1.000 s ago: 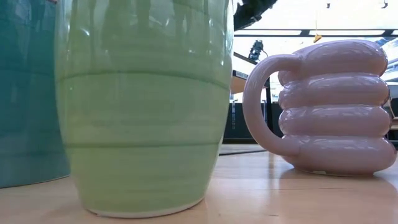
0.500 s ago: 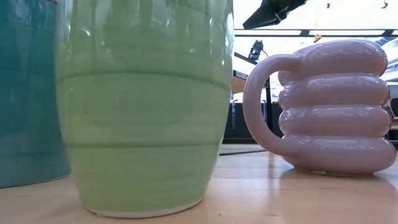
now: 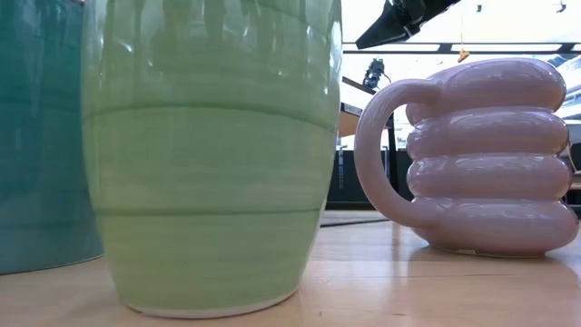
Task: Place coffee mugs
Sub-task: Put the top purple mug on the shelf
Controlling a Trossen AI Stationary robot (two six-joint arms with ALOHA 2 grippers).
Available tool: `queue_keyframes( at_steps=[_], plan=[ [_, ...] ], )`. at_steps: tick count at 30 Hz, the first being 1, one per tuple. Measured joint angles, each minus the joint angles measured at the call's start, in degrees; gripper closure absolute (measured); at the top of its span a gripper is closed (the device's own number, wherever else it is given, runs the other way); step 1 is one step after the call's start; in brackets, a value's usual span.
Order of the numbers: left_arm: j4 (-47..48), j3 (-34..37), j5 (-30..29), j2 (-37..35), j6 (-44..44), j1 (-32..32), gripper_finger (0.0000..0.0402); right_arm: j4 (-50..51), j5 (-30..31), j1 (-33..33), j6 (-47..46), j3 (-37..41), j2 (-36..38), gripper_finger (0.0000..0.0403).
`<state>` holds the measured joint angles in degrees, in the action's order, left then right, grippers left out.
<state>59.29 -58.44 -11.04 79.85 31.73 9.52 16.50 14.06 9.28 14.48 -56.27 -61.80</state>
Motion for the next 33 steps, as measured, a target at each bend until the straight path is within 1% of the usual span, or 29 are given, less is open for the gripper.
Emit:
queue_keyframes(
  at_steps=[4, 8, 10, 17, 21, 24, 27, 28, 33],
  plan=[
    [-4.9, 6.6, 3.1, -1.0, -1.3, -0.5, 0.0188, 0.0, 0.0, -0.6, 0.0, 0.0, 0.0, 0.0284],
    [-9.7, 11.4, 3.3, -0.9, -2.7, -0.5, 0.0198, -0.3, -0.2, -0.7, 0.0, 0.0, 0.0, 0.0284],
    [-11.5, 11.8, 3.4, -0.9, -3.2, -0.5, 0.0201, -0.3, -0.2, -0.7, 0.1, 0.0, 0.0, 0.0284],
    [-11.3, 11.5, 4.8, -0.9, -4.0, -0.5, 0.0224, -0.6, -0.2, -0.7, 0.0, 0.0, 0.0, 0.0284],
    [-11.2, 11.5, 4.8, -0.9, -3.9, -0.5, 0.0258, -1.1, -0.1, -0.7, 0.0, 0.0, 0.0, 0.0284],
    [-11.1, 11.5, 4.7, -0.9, -3.5, -0.5, 0.0305, -1.1, -0.1, -0.7, 0.0, 0.0, 0.0, 0.0284],
    [-8.7, 10.1, 5.0, -0.9, -2.9, -0.7, 0.0370, -1.1, 0.0, -0.7, 0.0, 0.0, 0.0, 0.0284],
    [-6.6, 8.9, 5.3, -0.9, -3.2, -1.0, 0.0379, -1.1, 0.0, -0.7, 0.0, 0.0, 0.0, 0.0284],
    [5.2, -1.0, 5.1, -0.9, -6.2, -3.3, 0.0380, -1.5, 0.0, -0.7, 0.0, 0.0, 0.0, 0.0284]
  ],
)
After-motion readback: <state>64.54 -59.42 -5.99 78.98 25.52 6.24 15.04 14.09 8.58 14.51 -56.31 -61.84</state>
